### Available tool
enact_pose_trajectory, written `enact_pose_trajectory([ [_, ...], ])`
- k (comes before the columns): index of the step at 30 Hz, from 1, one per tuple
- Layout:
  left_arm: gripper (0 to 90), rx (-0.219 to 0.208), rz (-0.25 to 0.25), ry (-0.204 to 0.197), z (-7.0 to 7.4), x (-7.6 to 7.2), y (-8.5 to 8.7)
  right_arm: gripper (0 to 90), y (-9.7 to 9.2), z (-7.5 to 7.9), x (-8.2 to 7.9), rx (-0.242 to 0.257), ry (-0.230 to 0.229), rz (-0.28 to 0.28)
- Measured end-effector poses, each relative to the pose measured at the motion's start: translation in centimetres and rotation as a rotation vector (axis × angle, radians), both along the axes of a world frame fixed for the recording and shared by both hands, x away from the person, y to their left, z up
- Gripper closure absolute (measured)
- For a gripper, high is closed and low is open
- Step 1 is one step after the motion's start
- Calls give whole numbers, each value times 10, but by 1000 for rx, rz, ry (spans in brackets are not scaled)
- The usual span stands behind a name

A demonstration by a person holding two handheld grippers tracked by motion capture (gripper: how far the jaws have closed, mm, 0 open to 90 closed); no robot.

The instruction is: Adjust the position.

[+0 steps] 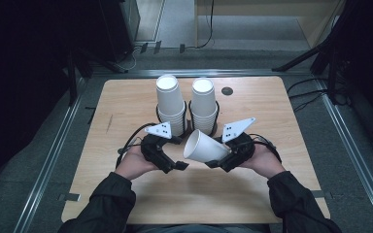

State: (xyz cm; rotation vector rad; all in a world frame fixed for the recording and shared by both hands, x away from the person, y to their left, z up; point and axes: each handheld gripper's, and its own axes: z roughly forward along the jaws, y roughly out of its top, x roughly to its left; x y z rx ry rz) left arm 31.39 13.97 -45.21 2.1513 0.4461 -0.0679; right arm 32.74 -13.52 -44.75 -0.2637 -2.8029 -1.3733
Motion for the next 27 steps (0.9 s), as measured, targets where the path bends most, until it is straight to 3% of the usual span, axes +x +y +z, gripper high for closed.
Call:
enact_pose_trajectory([
  [6,24,-76,-10,21,2,-1,-5,223,6,-1,-2,25,11,23],
  [14,24,-128,-13,36,4,-3,-11,223,19,-3,-6,40,22,66],
  [17,24,-129,-15,47,3,-2,-13,224,22,-4,-7,40,25,73],
  [20,82,-127,-6,13,4,-5,-12,225,24,-5,-7,46,30,83],
  [23,118,-144,-14,27,6,-4,-10,228,24,-5,-8,52,29,87],
  [27,135,-129,-17,44,7,-3,-10,229,23,-4,-7,53,43,86],
])
